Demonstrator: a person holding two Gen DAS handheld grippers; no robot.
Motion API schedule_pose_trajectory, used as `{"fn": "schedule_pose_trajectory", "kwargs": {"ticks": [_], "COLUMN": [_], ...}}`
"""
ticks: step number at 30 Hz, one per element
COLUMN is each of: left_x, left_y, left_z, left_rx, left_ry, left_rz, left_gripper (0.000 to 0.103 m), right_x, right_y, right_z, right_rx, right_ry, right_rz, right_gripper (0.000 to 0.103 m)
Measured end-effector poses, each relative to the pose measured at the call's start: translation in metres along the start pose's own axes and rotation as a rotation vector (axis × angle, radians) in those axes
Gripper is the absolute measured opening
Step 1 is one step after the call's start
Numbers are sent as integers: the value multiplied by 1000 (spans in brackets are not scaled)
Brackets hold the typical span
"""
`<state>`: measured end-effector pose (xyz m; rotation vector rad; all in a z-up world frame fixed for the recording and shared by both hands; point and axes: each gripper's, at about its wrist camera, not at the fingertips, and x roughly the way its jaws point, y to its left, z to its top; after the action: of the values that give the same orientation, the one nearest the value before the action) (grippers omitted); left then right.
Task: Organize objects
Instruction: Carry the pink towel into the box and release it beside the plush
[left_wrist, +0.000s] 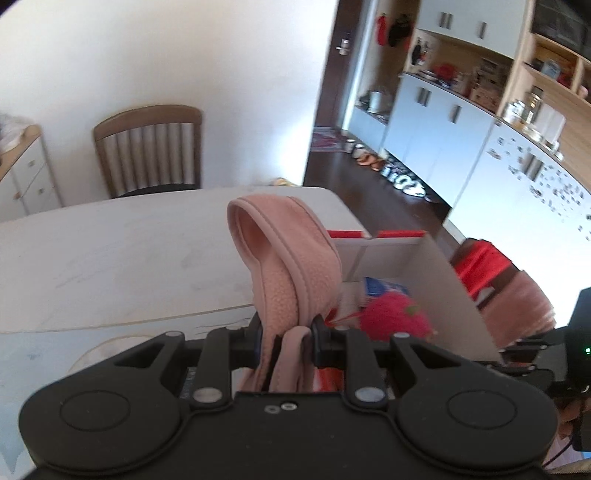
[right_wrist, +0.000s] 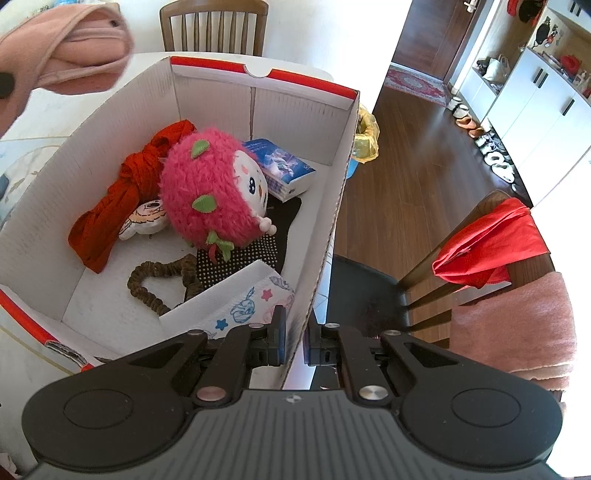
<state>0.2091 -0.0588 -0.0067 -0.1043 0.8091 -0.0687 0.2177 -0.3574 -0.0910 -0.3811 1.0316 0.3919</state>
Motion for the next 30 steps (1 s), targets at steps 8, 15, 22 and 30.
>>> {"fn": "schedule_pose_trajectory", "kwargs": {"ticks": [8,15,22,30], "left_x": [15,19,26,65], "left_y": [-47,-83,-115,-115], "left_z": [3,6,3,-10], "left_rx": [69,134,214,215], "left_ry": [19,9,-6,78], "left_rz": [-30,-69,-92,-17], "left_gripper": [21,21,21,21], "right_x": [-2,-4,-4,-4], "right_y": [-2,-3,-2,-2], "right_z": [-1,-2,-2,-2], "right_rx": [3,5,4,2], "right_ry": [-11,-18,-21,-23], "right_rz": [1,2,2,4], "right_gripper": [8,8,8,8]}}
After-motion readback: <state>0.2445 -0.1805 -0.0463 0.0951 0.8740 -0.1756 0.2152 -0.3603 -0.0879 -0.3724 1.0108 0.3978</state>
